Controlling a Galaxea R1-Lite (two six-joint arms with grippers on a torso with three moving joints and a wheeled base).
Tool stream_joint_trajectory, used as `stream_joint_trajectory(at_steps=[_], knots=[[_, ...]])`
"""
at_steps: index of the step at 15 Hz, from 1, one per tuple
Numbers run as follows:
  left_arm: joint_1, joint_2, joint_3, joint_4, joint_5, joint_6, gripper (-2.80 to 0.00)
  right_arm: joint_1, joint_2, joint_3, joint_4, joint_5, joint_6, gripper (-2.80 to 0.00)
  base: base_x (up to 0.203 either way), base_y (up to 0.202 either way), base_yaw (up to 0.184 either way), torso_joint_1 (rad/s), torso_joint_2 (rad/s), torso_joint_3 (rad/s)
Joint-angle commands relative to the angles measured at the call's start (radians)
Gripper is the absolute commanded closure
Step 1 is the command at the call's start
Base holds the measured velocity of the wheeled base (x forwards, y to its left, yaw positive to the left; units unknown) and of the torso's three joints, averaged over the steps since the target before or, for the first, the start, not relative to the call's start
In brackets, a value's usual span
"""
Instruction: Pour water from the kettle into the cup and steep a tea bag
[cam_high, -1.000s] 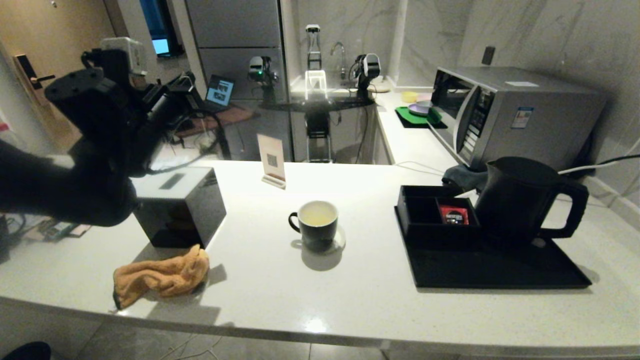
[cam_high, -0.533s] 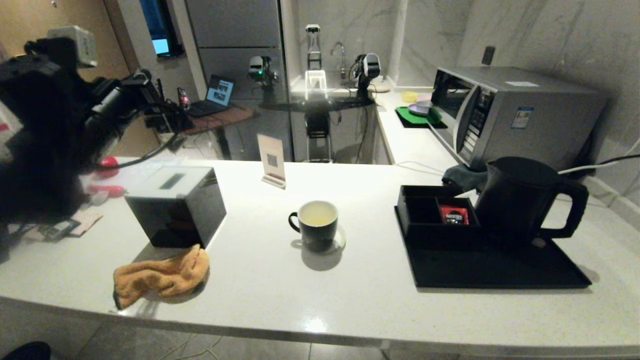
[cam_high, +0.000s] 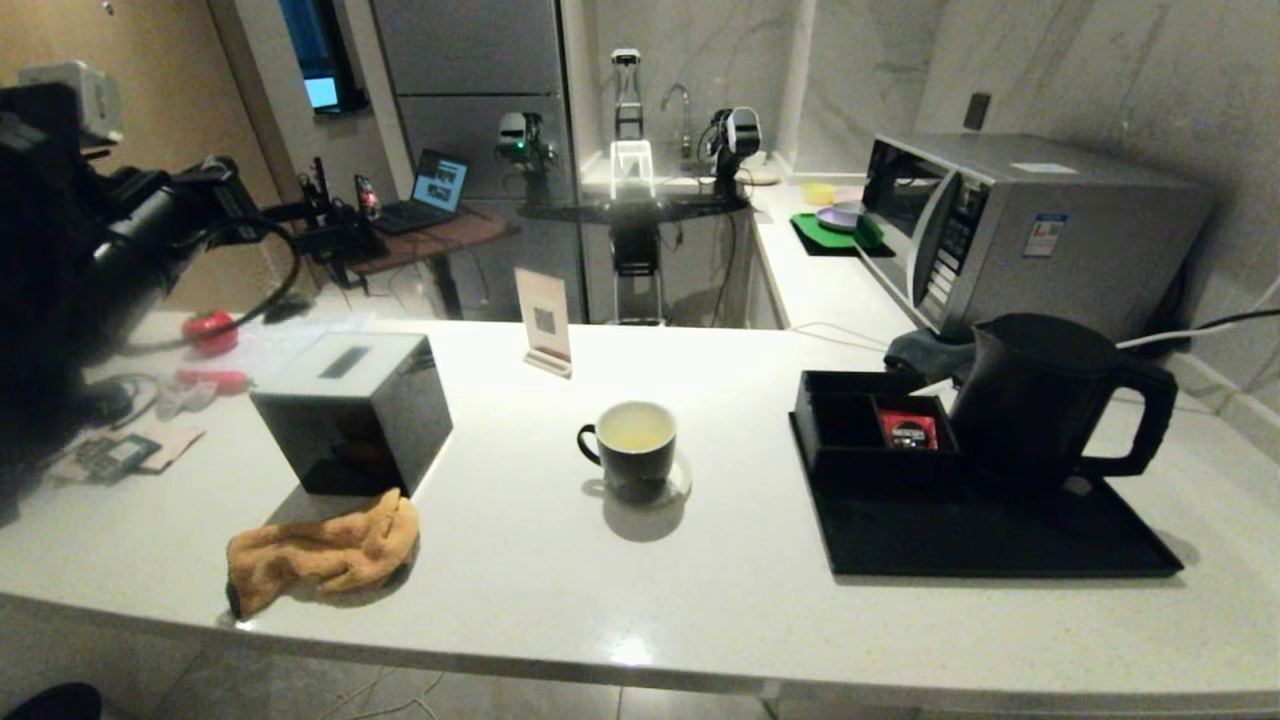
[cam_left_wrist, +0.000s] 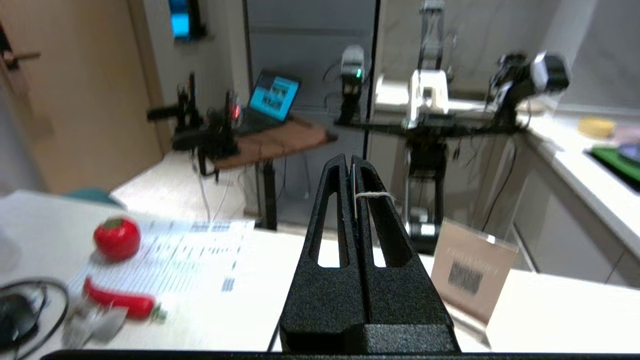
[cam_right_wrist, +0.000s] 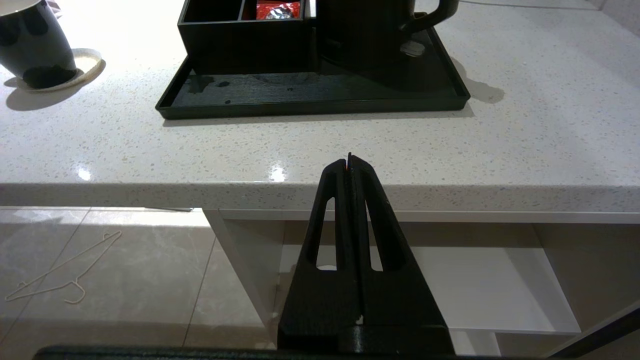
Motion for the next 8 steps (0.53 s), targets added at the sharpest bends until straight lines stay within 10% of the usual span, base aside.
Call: stream_joint_trajectory(at_steps=[1,8], knots=[[0.003,-0.013,0.002,0.021,0.001,-0.001,0.0,0.0,0.001,0.001,0.001,0.0,0.001,0.0,0.0,0.0,0.0,0.0,0.0,0.0],[0.004,-0.013,0.041,0.068,0.001,-0.002,0.0,0.0,0.001,-0.001,0.001,0.0,0.001,0.0,0.0,0.0,0.0,0.0,0.0,0.0]])
